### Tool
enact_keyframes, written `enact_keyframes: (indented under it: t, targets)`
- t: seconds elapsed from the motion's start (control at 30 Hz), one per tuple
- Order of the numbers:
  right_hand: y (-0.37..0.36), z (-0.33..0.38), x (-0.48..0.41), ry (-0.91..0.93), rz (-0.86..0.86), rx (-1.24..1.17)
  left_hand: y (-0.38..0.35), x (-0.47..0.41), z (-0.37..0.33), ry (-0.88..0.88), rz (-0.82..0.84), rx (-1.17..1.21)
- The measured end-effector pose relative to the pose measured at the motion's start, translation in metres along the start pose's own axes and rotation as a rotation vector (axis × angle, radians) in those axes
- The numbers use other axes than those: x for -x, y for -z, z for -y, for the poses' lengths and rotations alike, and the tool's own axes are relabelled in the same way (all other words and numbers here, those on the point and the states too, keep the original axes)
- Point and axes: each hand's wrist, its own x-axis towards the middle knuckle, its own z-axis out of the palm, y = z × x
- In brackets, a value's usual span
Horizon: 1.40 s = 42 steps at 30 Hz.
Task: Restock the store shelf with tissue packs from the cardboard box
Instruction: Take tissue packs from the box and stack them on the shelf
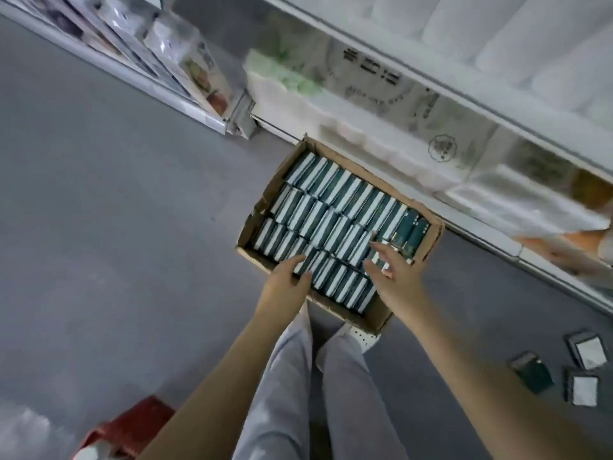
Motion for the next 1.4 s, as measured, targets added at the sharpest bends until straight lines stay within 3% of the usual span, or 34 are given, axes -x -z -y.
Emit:
enact_keyframes:
  t: [0.3, 0.43, 0.5, 0.63, 0.9, 1.0, 1.07, 1.27, 1.33, 1.4]
  targets:
    - [-0.058, -0.115, -0.072, -0.229, 0.068, 0.125, -0.084, -0.095, 0.049, 0.046, 0.144, -0.067]
    - [-0.064, -0.144, -0.098, -0.282, -0.039, 0.224, -0.104, -0.123, 0.054, 0.022, 0.192, -0.100]
    - [-0.063, -0.154, -0.109, -0.393, -0.122, 0.251, -0.111, -0.134, 0.055, 0.011, 0.204, -0.108]
    - [-0.062, -0.167, -0.127, -0.604, -0.103, 0.102, -0.120, -0.148, 0.054, 0.006, 0.224, -0.099]
    - [-0.067, -0.187, -0.155, -0.716, -0.012, -0.175, -0.138, -0.165, 0.059, 0.008, 0.272, -0.118]
    - [-0.066, -0.192, -0.162, -0.708, 0.085, -0.123, -0.142, -0.164, 0.062, 0.014, 0.270, -0.107]
    - [-0.064, -0.190, -0.159, -0.665, 0.060, -0.038, -0.144, -0.161, 0.063, 0.027, 0.266, -0.094]
    - [-0.060, -0.184, -0.112, -0.430, -0.341, 0.168, -0.143, -0.141, 0.053, 0.033, 0.273, -0.035]
    - [-0.054, -0.176, -0.092, -0.292, -0.467, 0.149, -0.142, -0.133, 0.047, 0.022, 0.267, 0.012]
    - [-0.047, -0.165, -0.078, -0.186, -0.479, 0.075, -0.140, -0.128, 0.040, 0.015, 0.257, 0.095]
